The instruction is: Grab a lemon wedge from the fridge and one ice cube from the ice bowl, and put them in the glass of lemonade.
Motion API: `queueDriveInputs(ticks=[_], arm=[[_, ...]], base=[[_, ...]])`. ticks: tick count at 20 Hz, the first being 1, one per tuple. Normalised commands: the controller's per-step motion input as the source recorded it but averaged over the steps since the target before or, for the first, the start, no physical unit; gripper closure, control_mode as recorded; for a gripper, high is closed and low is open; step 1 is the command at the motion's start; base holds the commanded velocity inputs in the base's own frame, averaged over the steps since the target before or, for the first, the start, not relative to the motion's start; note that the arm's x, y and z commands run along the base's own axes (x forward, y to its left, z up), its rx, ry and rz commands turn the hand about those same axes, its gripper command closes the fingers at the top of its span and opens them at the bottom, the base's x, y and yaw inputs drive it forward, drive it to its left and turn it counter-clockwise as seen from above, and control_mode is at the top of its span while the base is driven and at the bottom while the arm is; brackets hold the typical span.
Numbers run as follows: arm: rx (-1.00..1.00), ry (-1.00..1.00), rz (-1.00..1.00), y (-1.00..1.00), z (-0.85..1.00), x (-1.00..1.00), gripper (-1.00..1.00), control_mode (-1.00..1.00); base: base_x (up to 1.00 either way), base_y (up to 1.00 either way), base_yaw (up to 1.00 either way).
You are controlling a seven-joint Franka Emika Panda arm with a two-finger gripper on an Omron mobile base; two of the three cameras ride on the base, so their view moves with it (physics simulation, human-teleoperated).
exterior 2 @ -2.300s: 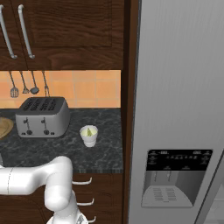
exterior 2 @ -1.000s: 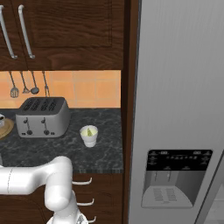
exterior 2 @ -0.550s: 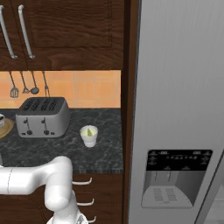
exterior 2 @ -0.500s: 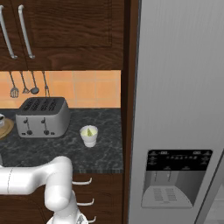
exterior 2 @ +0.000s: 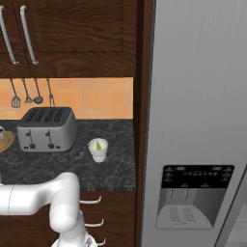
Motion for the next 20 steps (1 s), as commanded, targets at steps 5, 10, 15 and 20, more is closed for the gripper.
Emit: queueDriveInputs(ticks=[5, 10, 15, 20], arm=[[0.02, 0.00, 0.00, -0.03, 0.20, -0.37, 1.00, -1.00], [0.04, 0.00, 0.00, -0.07, 0.67, -0.42, 1.00, -1.00], [0.04, 0.00, -0.01, -0.28, 0.52, -0.60, 1.00, -1.00], [0.01, 0.00, -0.04, -0.46, 0.02, -0.58, 1.00, -1.00]], base=[[0.00, 0.00, 0.00], [0.00, 0.00, 0.00], [0.00, 0.00, 0.00], [0.00, 0.00, 0.00]])
